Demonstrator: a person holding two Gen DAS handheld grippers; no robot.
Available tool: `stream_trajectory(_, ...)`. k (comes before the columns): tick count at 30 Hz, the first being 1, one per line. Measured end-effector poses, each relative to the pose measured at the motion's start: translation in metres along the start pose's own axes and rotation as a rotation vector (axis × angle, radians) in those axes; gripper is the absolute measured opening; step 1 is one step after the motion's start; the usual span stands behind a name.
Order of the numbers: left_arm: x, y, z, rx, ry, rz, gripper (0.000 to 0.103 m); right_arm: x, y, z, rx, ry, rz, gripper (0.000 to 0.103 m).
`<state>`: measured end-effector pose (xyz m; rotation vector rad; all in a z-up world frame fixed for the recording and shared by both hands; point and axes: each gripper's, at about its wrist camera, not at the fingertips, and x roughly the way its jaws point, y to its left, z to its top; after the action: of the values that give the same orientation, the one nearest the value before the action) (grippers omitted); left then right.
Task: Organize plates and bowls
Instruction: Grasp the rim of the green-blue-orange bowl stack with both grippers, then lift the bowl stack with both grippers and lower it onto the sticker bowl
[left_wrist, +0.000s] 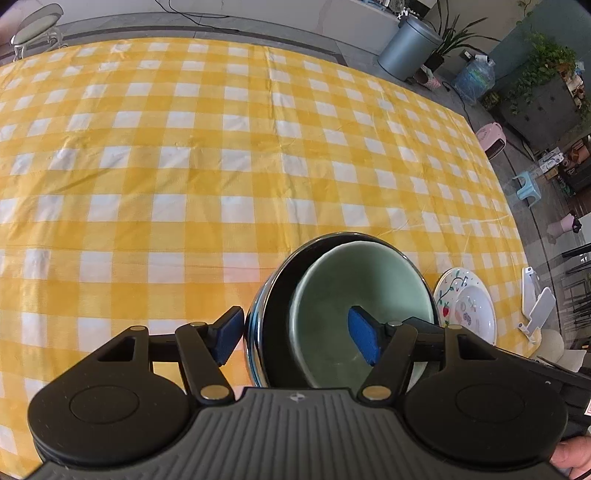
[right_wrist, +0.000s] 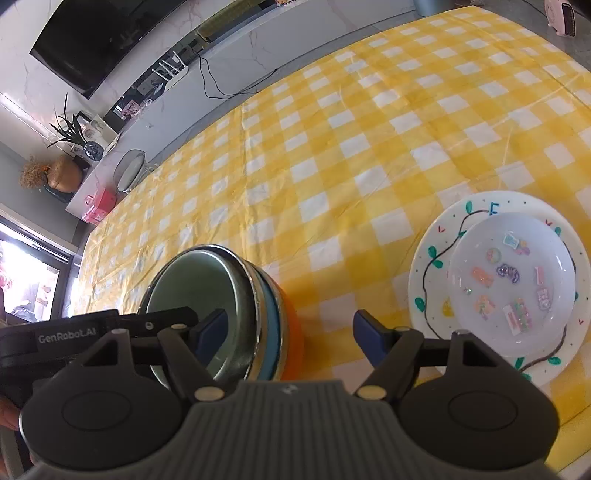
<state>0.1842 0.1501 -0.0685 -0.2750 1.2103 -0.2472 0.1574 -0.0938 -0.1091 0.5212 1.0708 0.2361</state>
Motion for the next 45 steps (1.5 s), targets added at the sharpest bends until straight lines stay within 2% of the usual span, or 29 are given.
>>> stream_trajectory(14, 0.018, 0.005, -0.003, -0.015, 0.029, 0.002, 0.062, 0.019, -0.007, -0.003, 0.061, 0.044, 0.051, 0.066)
stream_trajectory(17, 0.017, 0.008, -0.003, -0.037, 0.019, -0.006, 0.060, 0.020, -0.008, -0.005, 0.077, 0.049, 0.067, 0.062)
stream_trajectory(22, 0.015, 0.012, -0.004, -0.055, 0.008, -0.015, 0.057, 0.019, -0.007, -0.006, 0.099, 0.053, 0.107, 0.047)
stream_trajectory(36, 0.014, 0.017, -0.003, -0.104, 0.013, -0.025, 0.051, 0.019, -0.005, -0.006, 0.113, 0.051, 0.093, 0.043)
stream_trajectory(45, 0.012, 0.011, -0.004, -0.105, 0.007, -0.002, 0.050, 0.016, -0.006, -0.005, 0.134, 0.042, 0.084, 0.039)
